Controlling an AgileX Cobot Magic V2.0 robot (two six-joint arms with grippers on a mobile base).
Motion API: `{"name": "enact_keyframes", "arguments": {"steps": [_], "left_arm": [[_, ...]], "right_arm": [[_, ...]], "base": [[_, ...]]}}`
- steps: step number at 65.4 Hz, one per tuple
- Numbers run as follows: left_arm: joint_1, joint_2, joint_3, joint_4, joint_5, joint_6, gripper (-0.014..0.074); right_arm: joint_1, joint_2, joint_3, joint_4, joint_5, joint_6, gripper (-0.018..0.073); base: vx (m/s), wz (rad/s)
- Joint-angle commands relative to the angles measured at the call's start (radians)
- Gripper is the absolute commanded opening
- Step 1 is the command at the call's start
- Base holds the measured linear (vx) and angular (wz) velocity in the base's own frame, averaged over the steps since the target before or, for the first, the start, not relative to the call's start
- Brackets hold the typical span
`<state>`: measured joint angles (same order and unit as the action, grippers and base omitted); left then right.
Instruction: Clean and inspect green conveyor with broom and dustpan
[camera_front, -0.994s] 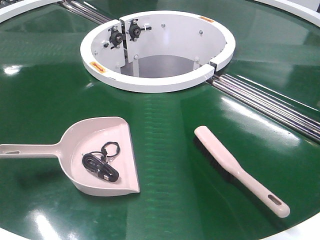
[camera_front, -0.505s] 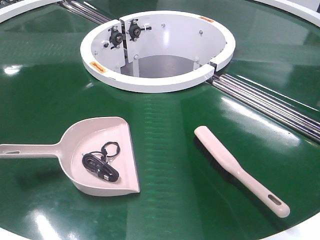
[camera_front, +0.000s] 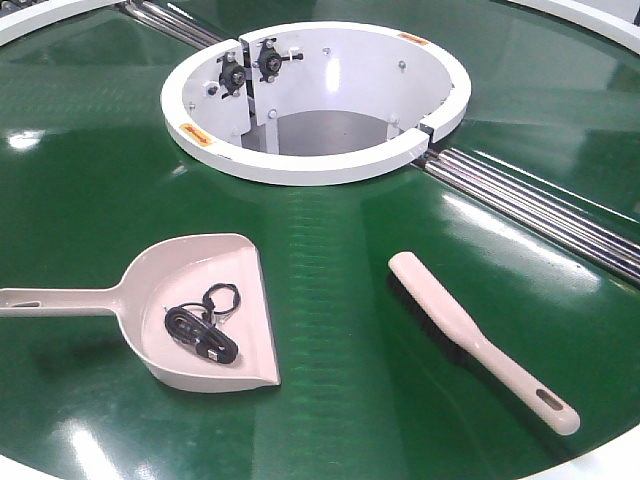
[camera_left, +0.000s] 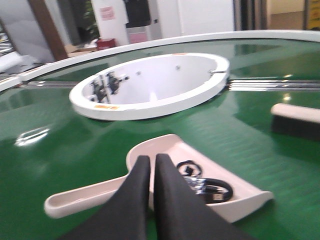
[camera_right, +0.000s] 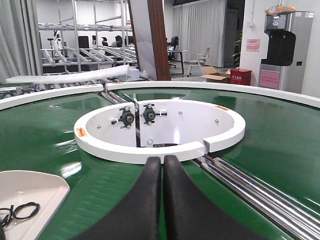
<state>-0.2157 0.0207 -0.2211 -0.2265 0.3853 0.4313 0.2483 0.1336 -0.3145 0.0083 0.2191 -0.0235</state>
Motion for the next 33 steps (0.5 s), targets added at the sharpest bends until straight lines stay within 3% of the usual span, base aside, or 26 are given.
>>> {"name": "enact_keyframes", "arguments": {"steps": [1,5,10,16,23,33], "left_arm": [[0.032,0.012,0.03,0.168,-0.165,-0.212,-0.0007],[0.071,0.012,0.089,0.302,-0.254,-0.376,-0.0007],[0.117,0.008,0.171,0.393,-0.35,-0.484,-0.0007],[0.158,-0.037,0.244,0.361,-0.399,-0.494,-0.0007],[0.18,-0.049,0.257,0.289,-0.357,-0.477,-0.0007],[0.178,-0.049,0.259,0.288,-0.354,-0.465,-0.0007]], "right_arm": [[-0.006,0.014,-0.025,0.0,-0.066,-0.006,-0.0009],[-0.006,0.014,-0.025,0.0,-0.066,-0.006,-0.0009],[-0.006,0.014,-0.025,0.0,-0.066,-0.006,-0.0009],[-0.006,0.014,-0.025,0.0,-0.066,-0.006,-0.0009],[-0.006,0.013,-0.025,0.0,-0.066,-0.006,-0.0009],[-0.006,0.014,-0.025,0.0,-0.066,-0.006,-0.0009]], "base": [[0.0,0.0],[0.0,0.0],[0.0,0.0],[0.0,0.0],[0.0,0.0],[0.0,0.0]]}}
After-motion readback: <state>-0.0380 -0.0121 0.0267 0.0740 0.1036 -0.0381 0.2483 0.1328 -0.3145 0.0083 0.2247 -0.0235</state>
